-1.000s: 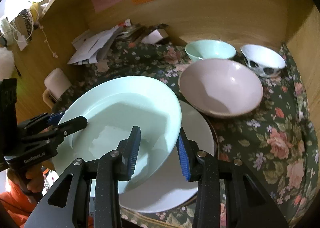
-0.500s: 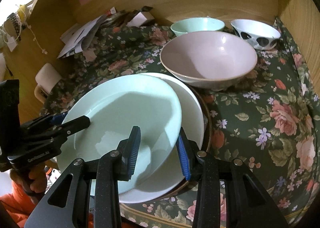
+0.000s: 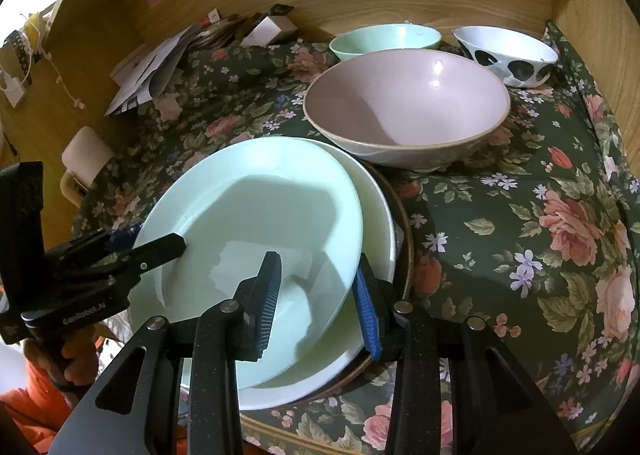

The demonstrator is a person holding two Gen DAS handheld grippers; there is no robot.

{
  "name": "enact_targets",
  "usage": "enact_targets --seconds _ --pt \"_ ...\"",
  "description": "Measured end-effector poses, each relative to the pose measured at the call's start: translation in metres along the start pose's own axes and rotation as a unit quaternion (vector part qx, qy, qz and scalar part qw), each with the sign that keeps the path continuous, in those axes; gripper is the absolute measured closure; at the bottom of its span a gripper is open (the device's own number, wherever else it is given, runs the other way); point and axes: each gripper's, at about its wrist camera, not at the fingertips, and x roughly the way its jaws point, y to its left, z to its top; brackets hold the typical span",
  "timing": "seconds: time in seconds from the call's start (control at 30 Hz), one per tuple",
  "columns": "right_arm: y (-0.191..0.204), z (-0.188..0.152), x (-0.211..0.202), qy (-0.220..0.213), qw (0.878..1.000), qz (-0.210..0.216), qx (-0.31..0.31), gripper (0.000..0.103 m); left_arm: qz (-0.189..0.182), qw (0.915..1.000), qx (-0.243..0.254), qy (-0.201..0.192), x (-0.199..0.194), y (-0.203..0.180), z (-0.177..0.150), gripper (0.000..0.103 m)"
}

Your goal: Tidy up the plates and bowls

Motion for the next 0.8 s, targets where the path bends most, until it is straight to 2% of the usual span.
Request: enact_targets --seconds 0.5,0.6,0.8 --pt "-0.003 0.0 -0.014 -0.008 1.0 -0.021 -0.002 0.07 -0.002 0.9999 0.01 0.009 0.003 -0.005 -0.002 0.055" --pt "-0.004 0.001 -0.02 -0.018 0.999 -0.043 -0.007 0.066 0.001 0.9999 0.017 0.0 -0.002 -0.004 0.001 0.055" --pt "-0.011 0.01 -0.034 -0.043 0.998 -0.051 0.005 0.063 0.004 0.9996 0.018 -0.019 -0.018 -0.002 0.017 0.053"
